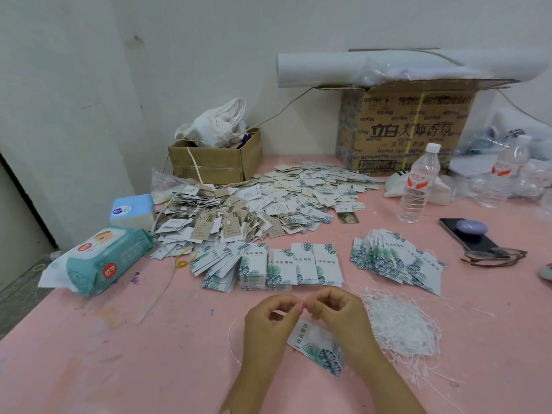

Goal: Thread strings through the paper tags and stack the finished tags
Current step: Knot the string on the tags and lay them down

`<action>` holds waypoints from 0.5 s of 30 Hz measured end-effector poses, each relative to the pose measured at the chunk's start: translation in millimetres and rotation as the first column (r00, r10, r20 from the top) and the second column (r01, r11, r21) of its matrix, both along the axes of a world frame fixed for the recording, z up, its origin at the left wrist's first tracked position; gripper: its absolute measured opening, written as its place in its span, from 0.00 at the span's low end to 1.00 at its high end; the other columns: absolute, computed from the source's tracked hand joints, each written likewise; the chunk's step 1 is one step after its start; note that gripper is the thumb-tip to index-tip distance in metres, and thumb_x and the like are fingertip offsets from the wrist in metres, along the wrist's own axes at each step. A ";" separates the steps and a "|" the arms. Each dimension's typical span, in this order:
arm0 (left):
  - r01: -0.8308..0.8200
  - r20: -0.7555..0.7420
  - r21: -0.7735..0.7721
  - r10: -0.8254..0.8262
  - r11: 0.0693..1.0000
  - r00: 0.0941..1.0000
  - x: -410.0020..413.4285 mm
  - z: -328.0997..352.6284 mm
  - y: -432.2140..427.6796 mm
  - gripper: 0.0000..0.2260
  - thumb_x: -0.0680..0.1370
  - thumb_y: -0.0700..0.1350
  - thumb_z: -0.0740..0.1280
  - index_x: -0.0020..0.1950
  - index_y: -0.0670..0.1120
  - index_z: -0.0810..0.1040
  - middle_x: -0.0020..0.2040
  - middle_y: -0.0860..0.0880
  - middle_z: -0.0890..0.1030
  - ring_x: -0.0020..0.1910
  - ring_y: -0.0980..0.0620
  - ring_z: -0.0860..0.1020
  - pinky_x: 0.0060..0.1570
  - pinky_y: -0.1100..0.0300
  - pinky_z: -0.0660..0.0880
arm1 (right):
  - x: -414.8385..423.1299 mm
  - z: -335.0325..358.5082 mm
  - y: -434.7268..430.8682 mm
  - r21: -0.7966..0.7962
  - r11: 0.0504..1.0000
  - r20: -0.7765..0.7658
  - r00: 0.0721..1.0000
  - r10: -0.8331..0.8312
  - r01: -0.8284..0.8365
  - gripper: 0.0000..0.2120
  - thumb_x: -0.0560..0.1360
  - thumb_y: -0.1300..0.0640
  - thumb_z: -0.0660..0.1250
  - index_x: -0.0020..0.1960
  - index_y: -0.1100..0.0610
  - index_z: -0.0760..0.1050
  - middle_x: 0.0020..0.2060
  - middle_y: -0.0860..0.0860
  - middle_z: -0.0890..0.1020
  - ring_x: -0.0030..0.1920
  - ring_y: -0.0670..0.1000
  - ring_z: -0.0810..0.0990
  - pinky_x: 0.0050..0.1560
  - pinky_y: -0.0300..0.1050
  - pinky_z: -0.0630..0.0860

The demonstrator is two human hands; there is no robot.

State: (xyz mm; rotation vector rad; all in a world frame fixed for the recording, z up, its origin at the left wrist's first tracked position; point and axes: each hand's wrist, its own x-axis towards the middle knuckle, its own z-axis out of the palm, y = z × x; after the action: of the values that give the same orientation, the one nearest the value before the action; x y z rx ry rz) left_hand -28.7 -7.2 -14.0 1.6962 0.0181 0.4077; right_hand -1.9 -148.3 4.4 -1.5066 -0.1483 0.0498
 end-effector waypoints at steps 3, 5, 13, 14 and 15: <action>-0.011 0.007 0.033 0.011 0.999 1.000 -0.2 -0.3 -0.4 0.09 0.73 0.40 0.75 0.39 0.55 0.84 0.38 0.54 0.85 0.37 0.59 0.80 0.39 0.63 0.75 | 0.3 0.1 0.1 0.028 0.999 0.010 1.000 0.015 -0.015 0.08 0.63 0.55 0.76 0.37 0.58 0.82 0.33 0.55 0.84 0.34 0.48 0.80 0.37 0.37 0.78; -0.010 0.008 0.042 0.010 0.999 1.000 -0.7 -0.2 -1.1 0.08 0.73 0.41 0.75 0.40 0.54 0.84 0.38 0.54 0.85 0.38 0.59 0.80 0.41 0.60 0.75 | 0.7 -0.6 0.2 0.038 0.999 0.007 1.000 0.013 -0.013 0.08 0.65 0.56 0.76 0.39 0.60 0.82 0.35 0.57 0.84 0.35 0.50 0.82 0.38 0.38 0.79; -0.017 0.001 0.013 0.017 1.000 1.000 -0.1 -0.1 -0.5 0.09 0.73 0.40 0.74 0.39 0.55 0.84 0.38 0.54 0.85 0.37 0.58 0.80 0.41 0.56 0.76 | 0.9 0.9 0.1 0.014 1.000 0.041 0.999 0.021 -0.022 0.09 0.67 0.57 0.74 0.41 0.62 0.81 0.33 0.56 0.84 0.33 0.48 0.82 0.36 0.36 0.77; -0.016 0.006 0.013 0.016 1.000 1.000 0.0 0.2 -0.4 0.09 0.73 0.40 0.74 0.40 0.55 0.85 0.38 0.54 0.85 0.37 0.58 0.81 0.41 0.56 0.76 | 0.8 1.0 0.1 0.013 1.000 0.045 0.999 0.023 -0.024 0.10 0.66 0.56 0.74 0.41 0.63 0.81 0.33 0.56 0.84 0.33 0.48 0.82 0.37 0.36 0.77; -0.017 0.009 0.013 0.017 1.000 1.000 0.0 0.6 -0.2 0.09 0.73 0.41 0.74 0.40 0.56 0.85 0.38 0.53 0.85 0.37 0.57 0.81 0.41 0.55 0.76 | 0.8 1.1 0.0 0.013 1.000 0.047 0.999 0.023 -0.024 0.11 0.66 0.55 0.74 0.41 0.63 0.81 0.33 0.55 0.84 0.33 0.48 0.82 0.37 0.35 0.77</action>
State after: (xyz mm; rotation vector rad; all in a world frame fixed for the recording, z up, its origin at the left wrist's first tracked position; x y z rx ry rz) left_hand -28.6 -7.4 -13.3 1.7083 0.0229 0.4291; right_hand -1.0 -148.3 5.5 -1.4934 -0.2039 0.0319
